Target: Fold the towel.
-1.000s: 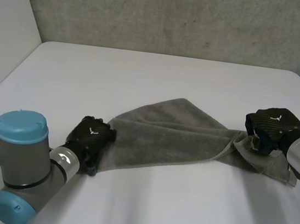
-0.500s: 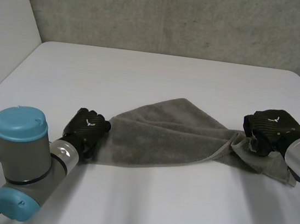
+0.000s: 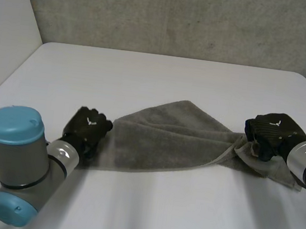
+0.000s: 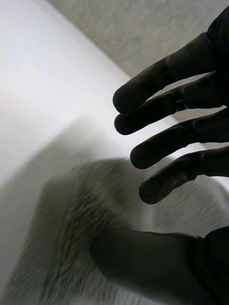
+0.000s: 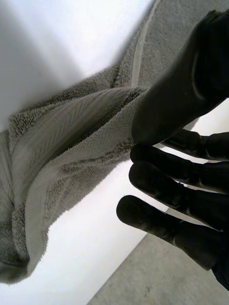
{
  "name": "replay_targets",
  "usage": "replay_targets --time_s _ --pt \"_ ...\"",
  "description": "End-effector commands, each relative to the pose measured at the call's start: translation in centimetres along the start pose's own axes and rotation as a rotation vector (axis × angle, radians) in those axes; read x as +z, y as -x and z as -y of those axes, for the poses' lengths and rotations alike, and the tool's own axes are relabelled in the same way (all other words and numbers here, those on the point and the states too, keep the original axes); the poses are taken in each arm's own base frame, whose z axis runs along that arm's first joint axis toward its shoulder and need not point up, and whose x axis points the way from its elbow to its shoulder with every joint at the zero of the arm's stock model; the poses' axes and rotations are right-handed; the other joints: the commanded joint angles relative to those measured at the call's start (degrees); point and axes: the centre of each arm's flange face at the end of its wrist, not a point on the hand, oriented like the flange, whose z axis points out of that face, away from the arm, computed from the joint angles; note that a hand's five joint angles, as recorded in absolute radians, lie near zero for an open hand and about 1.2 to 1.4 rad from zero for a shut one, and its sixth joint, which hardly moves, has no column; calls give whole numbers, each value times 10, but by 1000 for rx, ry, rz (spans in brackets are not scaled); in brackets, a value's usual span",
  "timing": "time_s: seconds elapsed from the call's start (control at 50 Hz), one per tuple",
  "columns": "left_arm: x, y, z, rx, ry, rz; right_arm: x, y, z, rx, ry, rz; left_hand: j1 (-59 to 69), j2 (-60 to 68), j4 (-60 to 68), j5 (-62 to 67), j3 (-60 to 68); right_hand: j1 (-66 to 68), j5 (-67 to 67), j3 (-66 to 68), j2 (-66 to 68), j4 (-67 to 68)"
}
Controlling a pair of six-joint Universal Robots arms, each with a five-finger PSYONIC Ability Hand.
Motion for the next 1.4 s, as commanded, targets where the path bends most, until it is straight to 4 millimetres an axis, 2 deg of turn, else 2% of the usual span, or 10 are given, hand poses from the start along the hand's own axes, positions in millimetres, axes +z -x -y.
replay_targets --time_s 0.02,0.12,0.24,0.36,0.4,0.56,0.72,0.82,1.28,1.4 --pt "-21 26 48 -31 -148 79 -13 -9 22 -15 -70 -46 -60 -67 -67 286 -78 48 27 36 34 33" --pt "-44 52 88 -159 -285 142 -47 -25 64 -31 -220 -133 -60 -67 -67 286 -78 48 27 36 34 33" --pt "-56 64 103 -227 -354 152 -80 -27 91 -3 -343 -157 -60 -67 -67 286 -78 48 27 36 34 33" --pt "-57 46 83 -225 -306 66 -79 -20 82 15 -330 -116 -60 -67 -67 286 -78 48 27 36 34 33" --pt "-51 33 62 -225 -230 19 -76 -18 70 29 -291 -108 -505 -512 -512 -159 -523 48 27 36 34 33" --pt "-40 12 23 -102 -60 -47 -57 -13 45 53 -212 -78 -680 -688 -687 -334 -699 48 27 36 34 33" --pt "-24 5 -12 1 50 -69 -47 -10 33 64 -180 -64 -680 -688 -687 -334 -699 48 27 36 34 33" --pt "-18 5 -22 0 79 -73 -42 -8 27 67 -167 -56 -665 -673 -672 -319 -684 48 27 36 34 33" --pt "3 6 -27 15 13 -35 -36 1 13 56 -126 -34 -547 -555 -555 -202 -566 48 27 36 34 33" --pt "8 7 -25 18 -7 -22 -35 2 11 58 -120 -30 -431 -439 -439 -86 -450 48 27 36 34 33"
